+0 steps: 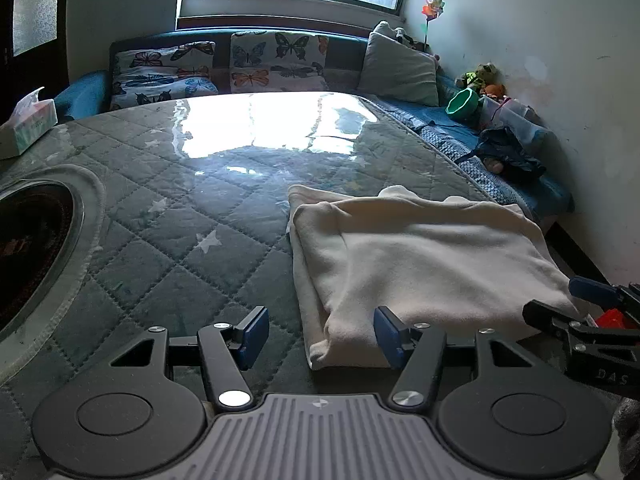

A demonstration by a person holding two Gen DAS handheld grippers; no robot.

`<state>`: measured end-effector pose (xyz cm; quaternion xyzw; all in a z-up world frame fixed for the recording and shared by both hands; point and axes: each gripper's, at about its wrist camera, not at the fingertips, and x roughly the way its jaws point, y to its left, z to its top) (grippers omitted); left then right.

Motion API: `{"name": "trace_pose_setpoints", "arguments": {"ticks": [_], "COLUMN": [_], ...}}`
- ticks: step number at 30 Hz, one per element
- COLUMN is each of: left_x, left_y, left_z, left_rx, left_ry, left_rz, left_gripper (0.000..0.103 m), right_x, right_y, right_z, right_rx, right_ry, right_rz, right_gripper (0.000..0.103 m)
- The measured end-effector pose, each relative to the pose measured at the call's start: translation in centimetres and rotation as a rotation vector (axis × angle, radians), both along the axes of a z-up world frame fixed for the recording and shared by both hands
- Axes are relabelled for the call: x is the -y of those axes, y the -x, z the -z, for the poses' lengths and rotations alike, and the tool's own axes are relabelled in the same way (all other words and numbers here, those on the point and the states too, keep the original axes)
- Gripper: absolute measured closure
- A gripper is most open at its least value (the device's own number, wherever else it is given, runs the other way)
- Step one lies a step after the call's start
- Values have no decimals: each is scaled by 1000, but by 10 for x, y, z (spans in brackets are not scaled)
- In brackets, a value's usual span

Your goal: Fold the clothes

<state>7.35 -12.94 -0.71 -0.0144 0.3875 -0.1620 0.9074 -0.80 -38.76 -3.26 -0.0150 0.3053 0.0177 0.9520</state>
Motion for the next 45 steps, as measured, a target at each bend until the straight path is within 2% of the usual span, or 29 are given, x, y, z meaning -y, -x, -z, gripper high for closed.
{"name": "trace_pose_setpoints", "arguments": {"ticks": [7, 14, 20, 23, 36, 45], "left_x": [-4, -10, -12, -15, -19, -26], "left_y": [12, 21, 29, 33, 50, 60], "left_z": [-2, 3, 6, 7, 4, 6], "left_rx": [2, -14, -21, -20, 1, -5], "left_ry": [-16, -32, -49, -49, -61, -59], "left_rz": [11, 13, 21, 23, 47, 56], "left_gripper": [32, 27, 20, 15, 1, 0], "right_x": [-2, -9, -17, -21, -37, -43], "right_y": [8, 15, 21, 23, 36, 45], "right_z": [-3, -7, -7, -7, 0, -1], "right_rx": [-28, -35, -49, -56, -79, -91], "right_ry": [-39, -35, -37, -37, -70, -101], "right_rz": [-2, -5, -6, -7, -12, 5], "right_gripper": [17, 10, 8, 4, 0, 0]}}
